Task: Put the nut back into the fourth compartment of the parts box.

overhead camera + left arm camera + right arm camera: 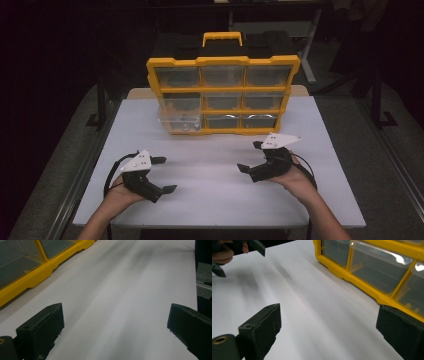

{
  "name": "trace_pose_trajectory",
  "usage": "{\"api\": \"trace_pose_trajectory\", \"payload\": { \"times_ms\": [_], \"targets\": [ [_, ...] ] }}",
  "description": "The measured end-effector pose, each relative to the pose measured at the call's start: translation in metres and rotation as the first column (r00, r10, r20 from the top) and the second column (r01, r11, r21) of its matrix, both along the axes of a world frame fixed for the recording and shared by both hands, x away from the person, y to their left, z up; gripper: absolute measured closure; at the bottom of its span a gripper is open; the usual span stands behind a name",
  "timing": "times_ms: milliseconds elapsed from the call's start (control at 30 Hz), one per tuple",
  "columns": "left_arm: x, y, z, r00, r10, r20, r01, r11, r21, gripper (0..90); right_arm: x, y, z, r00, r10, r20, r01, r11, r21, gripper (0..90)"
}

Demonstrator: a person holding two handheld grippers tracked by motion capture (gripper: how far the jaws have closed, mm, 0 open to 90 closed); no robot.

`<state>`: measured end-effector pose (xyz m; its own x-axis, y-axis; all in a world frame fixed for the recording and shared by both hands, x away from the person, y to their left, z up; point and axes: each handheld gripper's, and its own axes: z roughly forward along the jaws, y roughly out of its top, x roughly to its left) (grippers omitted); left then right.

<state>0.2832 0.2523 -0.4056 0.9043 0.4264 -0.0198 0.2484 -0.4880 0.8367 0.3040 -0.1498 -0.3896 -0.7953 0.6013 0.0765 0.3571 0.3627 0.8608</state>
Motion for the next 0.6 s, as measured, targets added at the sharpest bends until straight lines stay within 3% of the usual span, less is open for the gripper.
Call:
{"api": "trace_pose_trajectory", "payload": {
  "times_ms": [267, 600],
  "targets": [
    [-0.002, -0.001, 0.0, 1.0, -0.006, 0.002, 0.006, 1.0, -0.006, 1.0, -0.012, -0.021, -0.015, 0.9987, -0.047, -0.021, 0.046, 0.999, -0.01, 5.1],
    [-0.001, 0.001, -0.001, 1.0, 0.005, 0.006, -0.005, 1.0, -0.008, 1.0, -0.022, -0.041, -0.029, 0.9966, -0.083, -0.001, 0.083, 0.997, 0.0, 5.1]
  ]
}}
